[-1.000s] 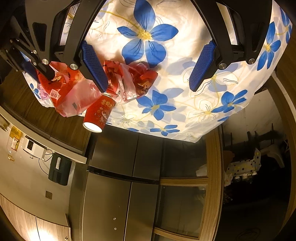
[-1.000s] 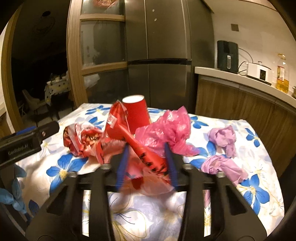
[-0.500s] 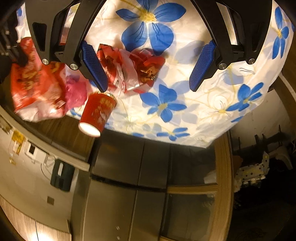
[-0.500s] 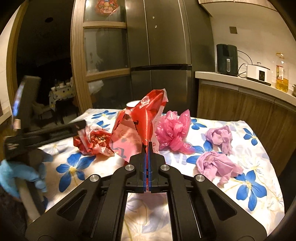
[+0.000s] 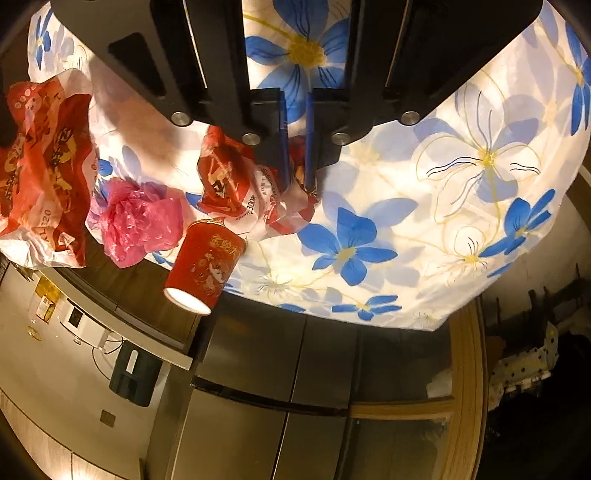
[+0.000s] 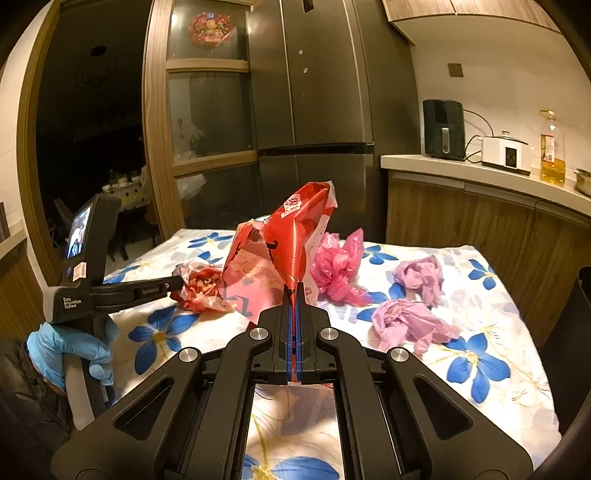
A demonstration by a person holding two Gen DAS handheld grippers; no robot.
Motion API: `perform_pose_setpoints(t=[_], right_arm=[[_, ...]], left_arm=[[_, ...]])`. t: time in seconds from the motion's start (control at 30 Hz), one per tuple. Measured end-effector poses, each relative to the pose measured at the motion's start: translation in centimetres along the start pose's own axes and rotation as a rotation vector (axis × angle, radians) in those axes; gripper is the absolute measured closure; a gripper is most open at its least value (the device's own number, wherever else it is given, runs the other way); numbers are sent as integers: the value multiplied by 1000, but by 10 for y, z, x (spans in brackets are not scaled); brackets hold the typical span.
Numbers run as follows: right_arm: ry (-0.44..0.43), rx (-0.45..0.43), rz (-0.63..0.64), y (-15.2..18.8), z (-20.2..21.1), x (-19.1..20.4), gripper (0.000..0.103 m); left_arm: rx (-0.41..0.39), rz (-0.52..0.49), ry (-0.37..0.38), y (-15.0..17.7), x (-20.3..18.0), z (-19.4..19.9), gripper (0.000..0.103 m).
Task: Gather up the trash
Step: 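Grasp the red printed bag with the right tool while the left tool grasps another red bag, then carry both red printed bags over the black bin with both tools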
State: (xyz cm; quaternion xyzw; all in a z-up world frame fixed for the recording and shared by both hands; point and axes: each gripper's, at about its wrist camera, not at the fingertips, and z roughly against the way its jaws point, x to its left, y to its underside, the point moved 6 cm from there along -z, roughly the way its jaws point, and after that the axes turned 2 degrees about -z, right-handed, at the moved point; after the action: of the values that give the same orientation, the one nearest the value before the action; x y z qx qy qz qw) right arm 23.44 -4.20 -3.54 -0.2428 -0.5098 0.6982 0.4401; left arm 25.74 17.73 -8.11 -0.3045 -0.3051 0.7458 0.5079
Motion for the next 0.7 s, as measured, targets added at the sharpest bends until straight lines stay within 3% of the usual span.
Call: perform_pose_setpoints(t=[0.27,0.7], right_arm=[[54,-65,-14,-9,39,-14,102],[197,-169,-99,-14,115,-63,102]], left_arm=[[-90,7,12,1,-17,45,98],[-216,-70,123,-3,-92,122,98]])
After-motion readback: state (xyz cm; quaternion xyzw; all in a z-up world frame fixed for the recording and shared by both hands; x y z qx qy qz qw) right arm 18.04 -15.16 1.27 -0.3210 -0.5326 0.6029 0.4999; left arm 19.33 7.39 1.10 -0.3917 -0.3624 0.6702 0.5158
